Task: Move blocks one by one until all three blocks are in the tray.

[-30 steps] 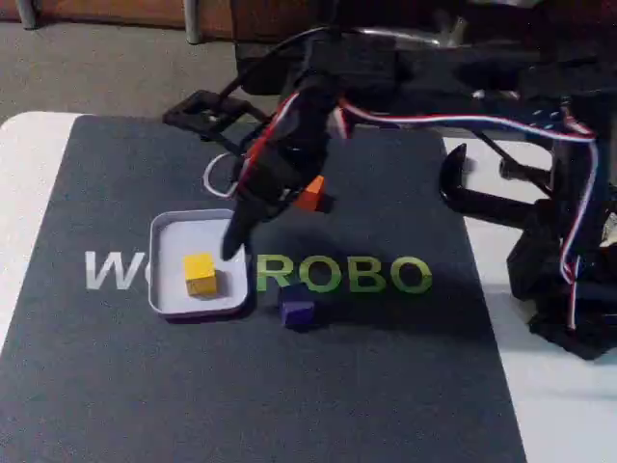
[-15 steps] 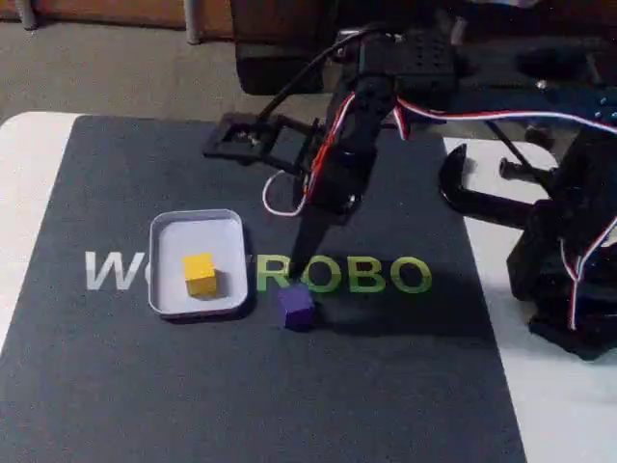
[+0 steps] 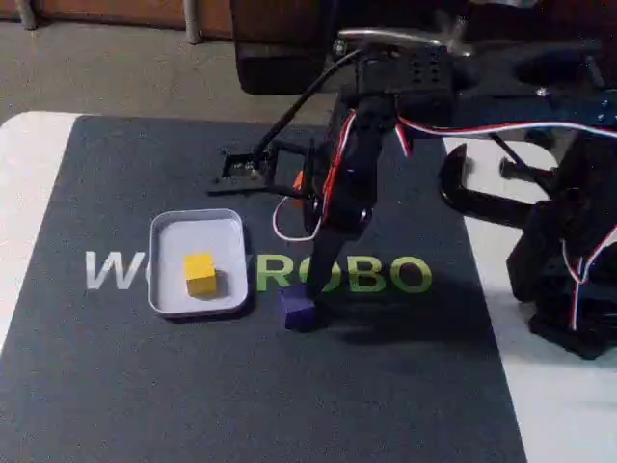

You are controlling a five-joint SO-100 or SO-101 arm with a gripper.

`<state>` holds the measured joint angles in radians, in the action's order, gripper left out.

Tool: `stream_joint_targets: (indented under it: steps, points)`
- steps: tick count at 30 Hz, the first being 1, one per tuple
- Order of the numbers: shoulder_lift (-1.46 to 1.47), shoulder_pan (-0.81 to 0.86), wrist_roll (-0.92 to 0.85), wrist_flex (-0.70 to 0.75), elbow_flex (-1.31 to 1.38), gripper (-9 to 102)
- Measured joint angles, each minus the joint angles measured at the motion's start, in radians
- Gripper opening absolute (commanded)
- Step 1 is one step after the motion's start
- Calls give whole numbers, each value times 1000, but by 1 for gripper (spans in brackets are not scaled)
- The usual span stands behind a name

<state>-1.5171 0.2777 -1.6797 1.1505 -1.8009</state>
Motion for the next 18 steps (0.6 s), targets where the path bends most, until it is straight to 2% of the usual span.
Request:
stream_joint_targets:
  steps: [6,18]
  points:
    - [-17,-43,-6,-80,-104,29]
    - [8,-112,57,-92,-83,29]
